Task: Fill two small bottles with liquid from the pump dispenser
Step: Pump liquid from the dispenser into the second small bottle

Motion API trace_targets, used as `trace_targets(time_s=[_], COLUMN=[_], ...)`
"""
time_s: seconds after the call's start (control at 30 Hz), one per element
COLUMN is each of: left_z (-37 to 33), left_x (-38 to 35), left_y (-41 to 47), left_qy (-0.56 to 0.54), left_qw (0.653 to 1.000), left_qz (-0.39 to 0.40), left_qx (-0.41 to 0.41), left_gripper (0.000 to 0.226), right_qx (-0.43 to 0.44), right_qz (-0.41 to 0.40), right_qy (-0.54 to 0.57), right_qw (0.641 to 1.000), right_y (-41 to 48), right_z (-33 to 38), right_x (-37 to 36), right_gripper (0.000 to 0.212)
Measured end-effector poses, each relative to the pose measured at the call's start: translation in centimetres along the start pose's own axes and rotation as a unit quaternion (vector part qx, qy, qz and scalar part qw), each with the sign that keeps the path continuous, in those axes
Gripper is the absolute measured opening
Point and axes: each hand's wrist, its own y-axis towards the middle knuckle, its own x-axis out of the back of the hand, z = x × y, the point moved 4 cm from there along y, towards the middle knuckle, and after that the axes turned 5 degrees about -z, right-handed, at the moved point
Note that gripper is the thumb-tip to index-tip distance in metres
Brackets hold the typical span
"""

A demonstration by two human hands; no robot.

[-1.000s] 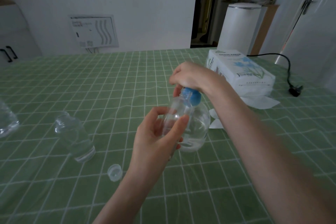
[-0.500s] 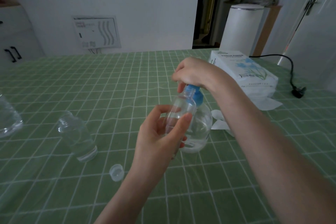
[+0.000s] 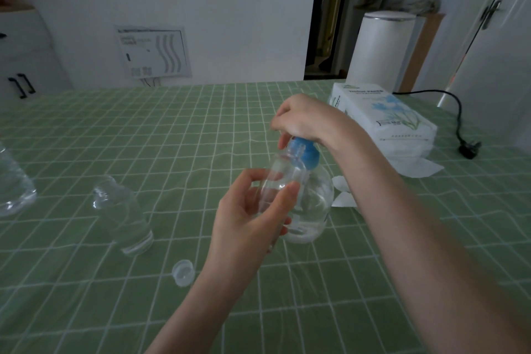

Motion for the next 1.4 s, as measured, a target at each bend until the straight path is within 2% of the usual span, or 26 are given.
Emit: trace_targets(time_s=[0.2,0.47,0.63,0.8,1.17,1.4], left_z=[0.0,0.3,0.1,-0.3,0.1,0.0], left_x=[0.1,0.1,0.0,0.0,-0.1,0.0], left_y=[0.2,0.0,0.0,0.1,0.0,0.0], left_qy=[0.007,0.015,0.010,0.001,0.019,0.013], left_qw=[1.000,1.000,1.000,1.000,1.000,1.000], left_qz=[0.003,0.000,-0.002,0.002,0.002,0.006], left_qx=[-0.006,-0.005,-0.001,-0.002,0.001,0.003], left_gripper=[0.022,0.029,0.025,0.031,0.035,0.035], right_qx=[0.005,0.005,0.009,0.027,0.007,0.011], right_qz=[-0.002,0.018,0.008,-0.015,0.037,0.021], right_qy=[-0.007,-0.016,-0.009,-0.015,-0.025,-0.037], right_qw=[1.000,1.000,1.000,0.999,0.999,0.999], right_y=[0.0,-0.2,-0.3,-0.2,-0.3,-0.3], right_z=[0.4,-0.1,-0.1,0.4,-0.1,0.2], right_x=[0.4,-0.6,-0.3,0.6,-0.5,0.0], right_gripper=[0.030,0.032,0.033,0.031,0.034,0.033])
